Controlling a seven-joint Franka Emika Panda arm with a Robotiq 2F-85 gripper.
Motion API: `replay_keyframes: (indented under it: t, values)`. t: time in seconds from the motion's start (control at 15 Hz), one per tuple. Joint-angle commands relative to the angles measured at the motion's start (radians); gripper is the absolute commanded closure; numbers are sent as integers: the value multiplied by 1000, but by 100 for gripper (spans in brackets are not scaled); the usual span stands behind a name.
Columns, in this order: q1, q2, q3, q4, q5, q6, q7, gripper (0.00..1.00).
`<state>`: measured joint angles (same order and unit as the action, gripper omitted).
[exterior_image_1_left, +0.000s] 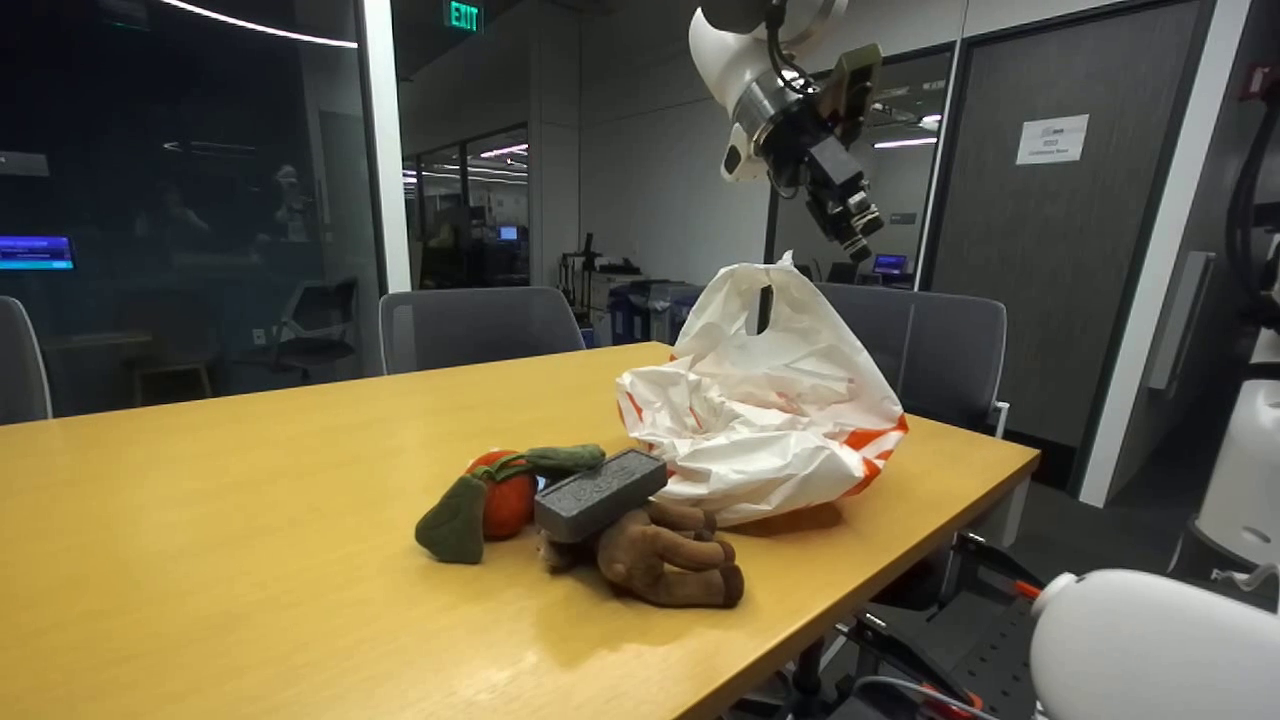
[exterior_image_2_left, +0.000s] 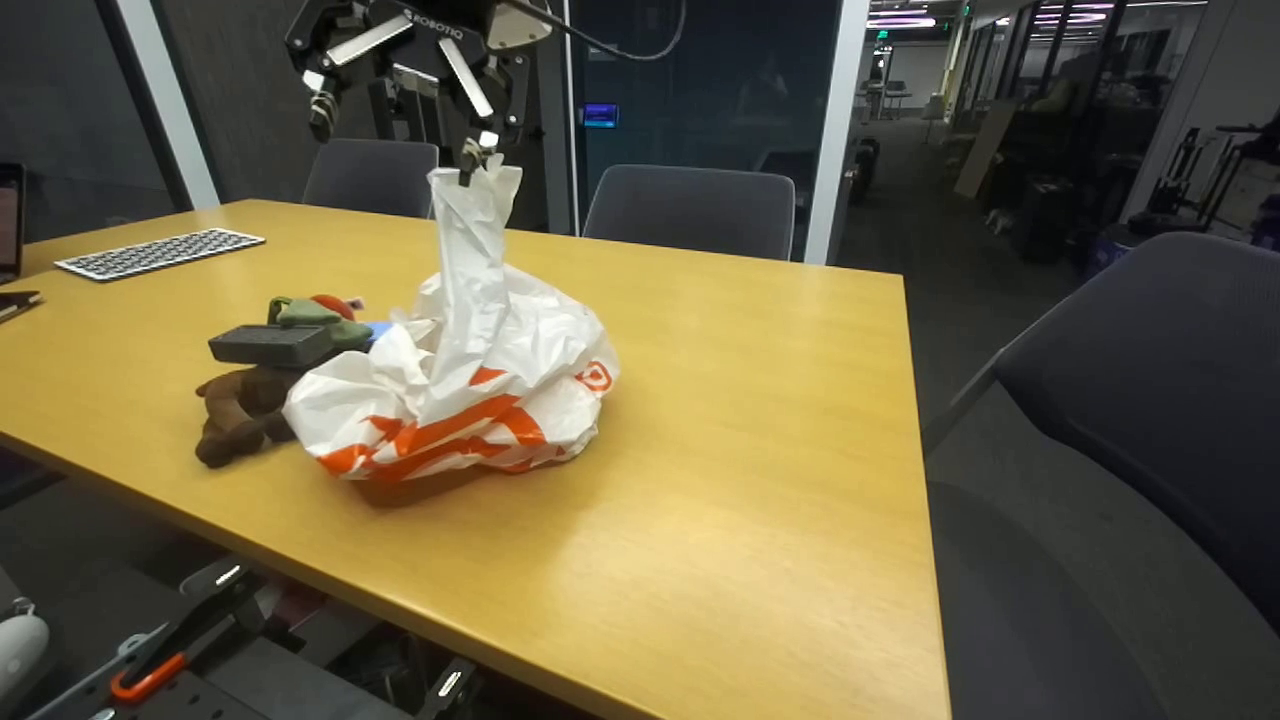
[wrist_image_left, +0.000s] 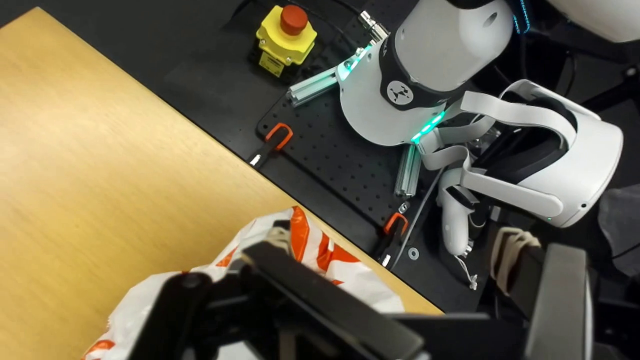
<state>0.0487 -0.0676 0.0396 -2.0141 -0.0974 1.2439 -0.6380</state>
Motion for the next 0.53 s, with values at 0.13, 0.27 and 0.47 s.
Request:
replay_keyframes:
  t: [0.13,0.27,0.47]
  values:
    - [5,-7,-5,-5,18,-39,-10,0]
    - [6,-11,-7,-33,46,-120,-49,0]
    - [19,-33,2,-132,61,-109,-164,0]
